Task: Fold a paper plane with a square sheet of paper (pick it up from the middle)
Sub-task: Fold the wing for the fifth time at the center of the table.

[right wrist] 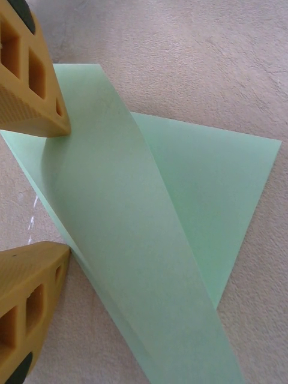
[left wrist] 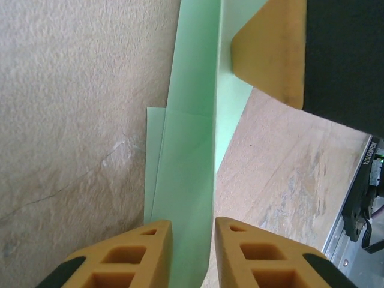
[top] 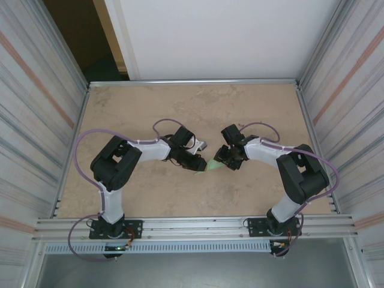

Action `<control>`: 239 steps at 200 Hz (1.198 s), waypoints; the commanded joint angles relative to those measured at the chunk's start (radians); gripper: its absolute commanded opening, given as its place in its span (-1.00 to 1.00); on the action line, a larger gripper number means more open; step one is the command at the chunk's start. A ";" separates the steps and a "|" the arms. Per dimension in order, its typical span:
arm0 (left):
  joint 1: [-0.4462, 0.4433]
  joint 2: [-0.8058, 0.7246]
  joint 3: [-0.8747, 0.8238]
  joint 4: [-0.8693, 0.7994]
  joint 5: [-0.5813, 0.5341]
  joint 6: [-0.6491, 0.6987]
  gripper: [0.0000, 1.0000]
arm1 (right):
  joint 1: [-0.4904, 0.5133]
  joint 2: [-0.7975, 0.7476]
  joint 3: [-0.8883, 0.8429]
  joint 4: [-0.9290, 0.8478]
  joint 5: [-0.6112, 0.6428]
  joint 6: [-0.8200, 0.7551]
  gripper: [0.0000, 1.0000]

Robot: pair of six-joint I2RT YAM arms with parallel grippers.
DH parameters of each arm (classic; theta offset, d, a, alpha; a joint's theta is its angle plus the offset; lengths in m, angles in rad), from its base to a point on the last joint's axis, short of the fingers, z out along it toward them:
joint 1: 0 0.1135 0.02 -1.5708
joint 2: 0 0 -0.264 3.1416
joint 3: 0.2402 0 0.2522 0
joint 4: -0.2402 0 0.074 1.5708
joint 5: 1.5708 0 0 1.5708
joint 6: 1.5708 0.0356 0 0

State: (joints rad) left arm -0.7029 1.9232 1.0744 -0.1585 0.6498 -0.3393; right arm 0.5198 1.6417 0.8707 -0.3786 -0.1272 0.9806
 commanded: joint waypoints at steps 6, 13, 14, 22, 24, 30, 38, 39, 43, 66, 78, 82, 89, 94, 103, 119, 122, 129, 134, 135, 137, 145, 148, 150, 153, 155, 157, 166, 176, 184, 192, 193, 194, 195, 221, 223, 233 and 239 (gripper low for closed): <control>-0.007 0.009 0.029 -0.031 -0.017 0.017 -0.51 | 0.011 0.080 -0.034 0.006 0.046 -0.026 0.02; -0.007 0.010 0.031 -0.028 -0.010 0.013 -0.51 | 0.011 0.081 -0.035 0.007 0.044 -0.026 0.02; -0.007 0.010 0.031 -0.028 -0.009 0.012 -0.51 | 0.011 0.081 -0.035 0.007 0.044 -0.026 0.02; -0.007 0.008 0.031 -0.020 -0.002 0.009 -0.49 | 0.011 0.082 -0.033 0.009 0.044 -0.026 0.02; -0.007 0.009 0.031 -0.019 0.000 0.006 -0.49 | 0.011 0.082 -0.033 0.008 0.044 -0.026 0.02; -0.007 0.007 0.032 -0.013 0.007 0.004 -0.47 | 0.011 0.082 -0.033 0.007 0.044 -0.026 0.02; -0.008 0.005 0.034 -0.006 0.011 -0.001 -0.46 | 0.011 0.083 -0.032 0.007 0.044 -0.026 0.02; -0.008 0.005 0.034 -0.006 0.012 -0.002 -0.46 | 0.010 0.083 -0.032 0.007 0.043 -0.026 0.02; -0.007 0.004 0.037 -0.002 0.013 -0.005 -0.46 | 0.011 0.082 -0.032 0.007 0.044 -0.026 0.02; -0.009 0.004 0.047 0.002 0.004 -0.013 -0.46 | 0.011 0.081 -0.032 0.008 0.044 -0.026 0.02; -0.010 0.009 0.055 -0.002 -0.002 -0.013 -0.48 | 0.011 0.084 -0.033 0.009 0.044 -0.027 0.02; -0.010 0.012 0.056 -0.002 -0.003 -0.013 -0.48 | 0.011 0.084 -0.032 0.008 0.043 -0.027 0.02; -0.012 0.016 0.061 -0.004 -0.004 -0.013 -0.49 | 0.011 0.084 -0.033 0.008 0.044 -0.026 0.02; -0.013 0.021 0.063 -0.009 -0.005 -0.013 -0.50 | 0.010 0.082 -0.034 0.008 0.044 -0.026 0.02; -0.016 0.027 0.068 -0.012 -0.006 -0.012 -0.52 | 0.011 0.082 -0.033 0.008 0.044 -0.027 0.02; -0.019 0.038 0.075 -0.020 -0.009 -0.008 -0.55 | 0.011 0.082 -0.033 0.009 0.045 -0.026 0.02; -0.020 0.040 0.075 -0.022 -0.010 -0.009 -0.56 | 0.010 0.081 -0.033 0.008 0.045 -0.026 0.02; -0.020 0.044 0.075 -0.025 -0.011 -0.008 -0.58 | 0.011 0.082 -0.034 0.007 0.046 -0.026 0.02; -0.019 0.047 0.075 -0.026 -0.012 -0.008 -0.60 | 0.011 0.081 -0.033 0.008 0.046 -0.026 0.02; -0.019 0.048 0.075 -0.026 -0.013 -0.009 -0.60 | 0.011 0.082 -0.033 0.007 0.046 -0.026 0.02; -0.019 0.048 0.073 -0.027 -0.014 -0.009 -0.60 | 0.011 0.082 -0.033 0.007 0.045 -0.027 0.02; -0.020 0.050 0.072 -0.029 -0.016 -0.007 -0.62 | 0.011 0.082 -0.033 0.007 0.045 -0.027 0.02; -0.020 0.050 0.071 -0.030 -0.019 -0.008 -0.62 | 0.011 0.082 -0.034 0.007 0.044 -0.027 0.02; -0.020 0.050 0.071 -0.029 -0.019 -0.007 -0.62 | 0.010 0.083 -0.033 0.006 0.044 -0.027 0.02; -0.020 0.051 0.070 -0.030 -0.021 -0.007 -0.62 | 0.011 0.081 -0.032 0.008 0.044 -0.027 0.02; -0.020 0.051 0.070 -0.030 -0.021 -0.007 -0.63 | 0.011 0.081 -0.034 0.007 0.044 -0.027 0.02; -0.020 0.052 0.070 -0.031 -0.021 -0.006 -0.63 | 0.011 0.082 -0.033 0.007 0.044 -0.028 0.02; -0.019 0.051 0.069 -0.030 -0.021 -0.006 -0.63 | 0.011 0.082 -0.035 0.007 0.044 -0.027 0.02; -0.020 0.055 0.066 -0.029 -0.017 -0.007 -0.64 | 0.011 0.081 -0.036 0.007 0.044 -0.026 0.02; -0.018 0.056 0.063 -0.026 -0.015 -0.007 -0.65 | 0.011 0.081 -0.036 0.006 0.044 -0.026 0.02; -0.020 0.058 0.062 -0.023 -0.016 -0.005 -0.68 | 0.011 0.080 -0.038 0.006 0.044 -0.026 0.02; -0.020 0.058 0.061 -0.023 -0.015 -0.004 -0.69 | 0.011 0.080 -0.038 0.006 0.044 -0.026 0.02; -0.020 0.059 0.060 -0.021 -0.015 -0.004 -0.69 | 0.011 0.080 -0.038 0.006 0.044 -0.026 0.02; -0.020 0.060 0.060 -0.021 -0.015 -0.004 -0.69 | 0.011 0.081 -0.038 0.006 0.044 -0.026 0.02; -0.020 0.070 0.055 -0.022 -0.018 -0.003 -0.70 | 0.011 0.078 -0.044 0.007 0.046 -0.026 0.01; -0.020 0.070 0.054 -0.021 -0.018 -0.003 -0.71 | 0.011 0.078 -0.044 0.007 0.045 -0.026 0.01; -0.020 0.074 0.052 -0.022 -0.021 -0.004 -0.71 | 0.011 0.079 -0.045 0.007 0.046 -0.026 0.01; -0.019 0.076 0.050 -0.023 -0.020 -0.004 -0.72 | 0.011 0.079 -0.046 0.007 0.047 -0.026 0.01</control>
State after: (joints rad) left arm -0.7177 1.9739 1.1267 -0.1608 0.6415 -0.3447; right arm 0.5198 1.6432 0.8734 -0.3828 -0.1268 0.9791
